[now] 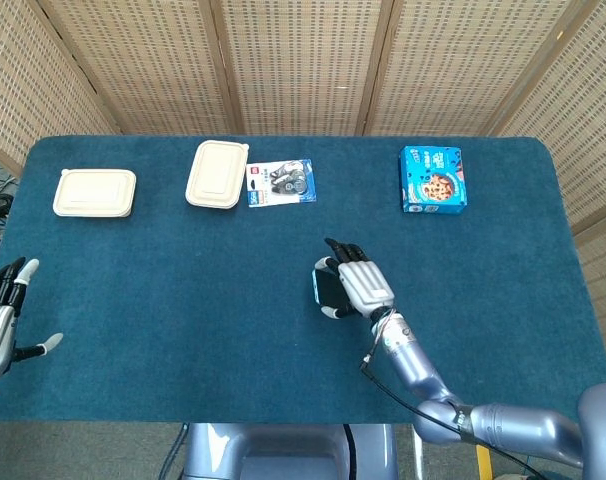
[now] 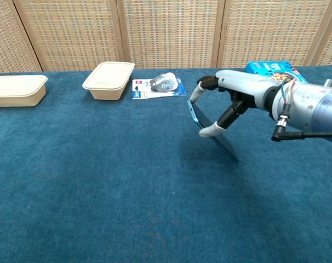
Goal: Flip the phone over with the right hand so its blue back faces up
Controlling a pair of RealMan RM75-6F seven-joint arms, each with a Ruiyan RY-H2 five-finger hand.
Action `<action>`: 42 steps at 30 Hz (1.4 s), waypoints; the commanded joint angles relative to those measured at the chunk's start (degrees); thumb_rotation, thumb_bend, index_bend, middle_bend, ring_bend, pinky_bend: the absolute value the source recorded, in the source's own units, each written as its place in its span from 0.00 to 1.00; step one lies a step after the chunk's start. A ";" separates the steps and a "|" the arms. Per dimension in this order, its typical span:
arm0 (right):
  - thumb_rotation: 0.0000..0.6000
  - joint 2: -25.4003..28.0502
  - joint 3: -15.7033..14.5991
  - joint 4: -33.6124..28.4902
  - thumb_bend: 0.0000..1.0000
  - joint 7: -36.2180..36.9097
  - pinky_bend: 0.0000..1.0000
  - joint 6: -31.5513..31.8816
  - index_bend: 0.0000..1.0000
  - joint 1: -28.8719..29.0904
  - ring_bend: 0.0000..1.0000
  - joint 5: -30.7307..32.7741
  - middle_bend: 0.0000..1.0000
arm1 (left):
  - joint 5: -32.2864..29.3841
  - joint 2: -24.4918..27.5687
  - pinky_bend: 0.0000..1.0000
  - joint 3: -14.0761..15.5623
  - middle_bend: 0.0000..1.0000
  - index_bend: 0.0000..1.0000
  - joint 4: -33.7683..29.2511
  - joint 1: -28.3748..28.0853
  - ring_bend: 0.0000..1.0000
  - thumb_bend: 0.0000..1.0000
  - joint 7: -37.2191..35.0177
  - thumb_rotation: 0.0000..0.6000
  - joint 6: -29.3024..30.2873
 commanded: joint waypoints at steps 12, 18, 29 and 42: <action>1.00 1.02 -1.08 2.98 0.31 19.51 0.00 -1.06 0.64 -6.20 0.00 -11.34 0.00 | 0.67 0.05 0.00 0.32 0.00 0.00 -0.36 0.26 0.00 0.00 0.21 1.00 0.66; 1.00 2.89 -4.56 8.25 0.18 25.43 0.00 -4.01 0.17 -7.96 0.00 -16.49 0.00 | 0.90 0.18 0.00 0.34 0.00 0.00 -0.54 0.43 0.00 0.00 0.10 1.00 1.09; 1.00 9.02 -3.47 8.30 0.13 27.32 0.00 2.63 0.00 -11.59 0.00 -21.13 0.00 | 2.19 0.28 0.00 0.81 0.00 0.00 -1.16 0.69 0.00 0.00 0.17 1.00 1.84; 1.00 20.31 -11.36 5.85 0.12 23.19 0.00 20.05 0.00 -24.49 0.00 -33.09 0.00 | 6.29 0.21 0.00 2.27 0.00 0.00 -0.74 1.47 0.00 0.00 -0.21 1.00 4.06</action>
